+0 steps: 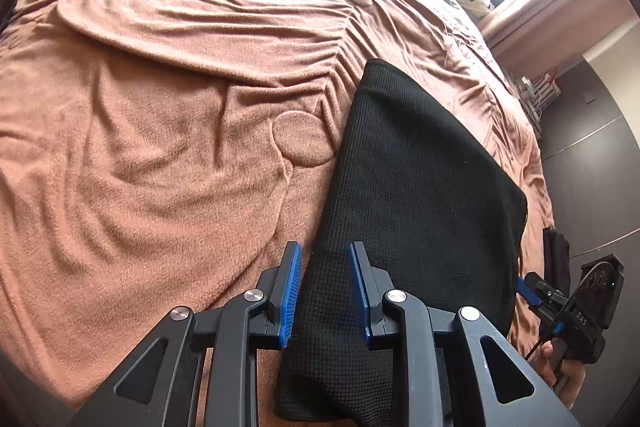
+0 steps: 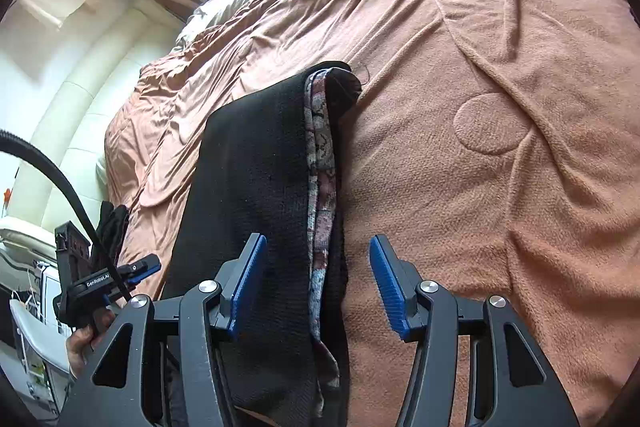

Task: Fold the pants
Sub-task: 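Position both open grippers around the end of the folded black shorts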

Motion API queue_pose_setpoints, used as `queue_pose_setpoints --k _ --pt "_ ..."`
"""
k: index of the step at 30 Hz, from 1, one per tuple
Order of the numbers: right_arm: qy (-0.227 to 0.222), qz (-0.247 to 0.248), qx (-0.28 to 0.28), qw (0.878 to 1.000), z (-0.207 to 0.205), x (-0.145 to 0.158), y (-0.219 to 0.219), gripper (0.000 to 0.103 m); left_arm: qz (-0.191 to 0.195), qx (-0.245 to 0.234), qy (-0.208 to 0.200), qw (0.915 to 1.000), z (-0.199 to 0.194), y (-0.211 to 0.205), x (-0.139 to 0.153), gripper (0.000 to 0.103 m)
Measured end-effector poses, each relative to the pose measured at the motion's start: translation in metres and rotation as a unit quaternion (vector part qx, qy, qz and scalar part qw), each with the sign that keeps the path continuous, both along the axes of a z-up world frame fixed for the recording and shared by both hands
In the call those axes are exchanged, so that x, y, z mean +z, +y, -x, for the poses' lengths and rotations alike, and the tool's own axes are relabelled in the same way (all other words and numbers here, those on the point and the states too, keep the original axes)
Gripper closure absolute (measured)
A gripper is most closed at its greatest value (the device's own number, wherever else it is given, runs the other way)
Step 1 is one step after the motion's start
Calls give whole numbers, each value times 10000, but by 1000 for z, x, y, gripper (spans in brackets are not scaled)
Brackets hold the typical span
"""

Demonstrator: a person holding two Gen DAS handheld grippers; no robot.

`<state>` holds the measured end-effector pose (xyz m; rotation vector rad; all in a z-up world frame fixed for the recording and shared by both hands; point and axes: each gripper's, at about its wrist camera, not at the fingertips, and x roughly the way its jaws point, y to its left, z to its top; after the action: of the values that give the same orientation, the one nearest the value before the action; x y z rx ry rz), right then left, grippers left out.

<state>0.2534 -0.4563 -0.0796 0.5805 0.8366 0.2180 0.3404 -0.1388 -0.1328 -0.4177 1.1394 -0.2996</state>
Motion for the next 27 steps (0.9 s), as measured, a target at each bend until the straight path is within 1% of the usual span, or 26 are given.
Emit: queue_pose_setpoints --k 4,7,8,9,17,23,27 --pt "52 -149 153 9998 -15 -6 3 44 71 -66 -119 9999 -14 -8 2 76" --pt "62 -253 178 9995 -26 -8 1 44 45 -98 -104 9999 -26 -14 -2 76" --pt "70 -282 164 9994 -40 -11 -7 44 67 -97 -68 9999 -31 -15 -4 76" --pt "67 -260 136 9995 -47 -12 -5 44 95 -98 -26 9999 -35 -17 -7 76" --pt "55 -342 210 9992 -71 -23 -4 44 74 -322 118 9994 -62 -33 -22 76" --pt "5 -644 329 9974 -83 -34 -7 44 37 -415 132 9990 -79 -43 -27 74" --pt "18 -836 396 9957 -92 -43 -12 44 -112 -334 156 9993 -92 -44 -30 74"
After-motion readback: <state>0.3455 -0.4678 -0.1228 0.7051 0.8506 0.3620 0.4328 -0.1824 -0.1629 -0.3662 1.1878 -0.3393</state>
